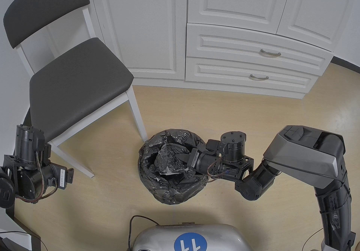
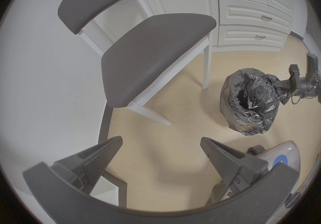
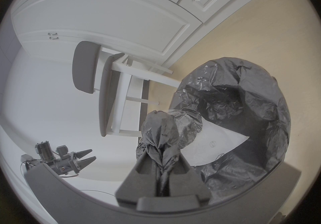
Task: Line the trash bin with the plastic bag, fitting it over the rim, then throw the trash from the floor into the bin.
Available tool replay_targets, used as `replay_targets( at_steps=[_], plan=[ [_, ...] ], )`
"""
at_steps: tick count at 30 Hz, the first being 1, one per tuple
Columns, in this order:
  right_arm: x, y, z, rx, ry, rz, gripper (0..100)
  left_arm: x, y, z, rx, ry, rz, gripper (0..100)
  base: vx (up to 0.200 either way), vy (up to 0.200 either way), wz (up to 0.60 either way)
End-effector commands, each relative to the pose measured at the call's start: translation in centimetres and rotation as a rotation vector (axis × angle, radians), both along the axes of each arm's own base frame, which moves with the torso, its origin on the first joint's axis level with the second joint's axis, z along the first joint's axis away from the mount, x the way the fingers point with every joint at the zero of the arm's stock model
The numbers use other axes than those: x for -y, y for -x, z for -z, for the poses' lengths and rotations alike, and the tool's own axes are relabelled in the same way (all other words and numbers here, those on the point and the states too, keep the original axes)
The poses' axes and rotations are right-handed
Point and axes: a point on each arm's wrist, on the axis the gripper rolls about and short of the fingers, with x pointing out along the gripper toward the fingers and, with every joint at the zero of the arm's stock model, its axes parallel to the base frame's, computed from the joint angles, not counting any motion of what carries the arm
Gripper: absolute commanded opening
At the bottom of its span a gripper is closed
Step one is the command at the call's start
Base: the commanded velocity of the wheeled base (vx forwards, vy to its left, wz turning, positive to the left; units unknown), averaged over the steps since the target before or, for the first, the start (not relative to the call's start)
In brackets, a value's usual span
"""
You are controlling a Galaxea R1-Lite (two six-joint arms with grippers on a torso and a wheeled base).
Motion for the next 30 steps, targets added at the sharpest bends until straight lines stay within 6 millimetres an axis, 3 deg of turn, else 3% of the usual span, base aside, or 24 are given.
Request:
replay_targets(
  at_steps=[1, 9, 10, 20, 28, 30],
  plan=[
    [0.0, -0.6, 1.3, -0.011, 0.011, 0.01, 0, 0.0, 0.0, 0.1, -0.003, -0.001, 0.0, 100, 0.0, 0.0, 0.0],
    [0.7, -1.1, 1.5, -0.013, 0.014, 0.034, 0, 0.0, 0.0, 0.0, -0.002, -0.001, 0.0, 100, 0.0, 0.0, 0.0],
    [0.7, -1.1, 1.5, -0.012, 0.014, 0.034, 100, 0.0, 0.0, 0.0, 0.0, 0.0, 0.0, 100, 0.0, 0.0, 0.0],
    [0.6, -1.9, 2.1, 0.024, 0.039, 0.099, 100, 0.0, 0.1, -0.1, 0.007, 0.002, 0.0, 100, 0.0, 0.0, 0.0],
    [0.2, -0.9, 2.2, 0.058, 0.086, 0.079, 100, 0.0, 0.1, -0.1, 0.007, 0.002, 0.0, 100, 0.0, 0.0, 0.0],
    [0.2, -0.5, 1.1, 0.101, 0.091, 0.096, 100, 0.0, 0.1, -0.2, 0.009, 0.002, 0.0, 100, 0.0, 0.0, 0.0]
  ],
)
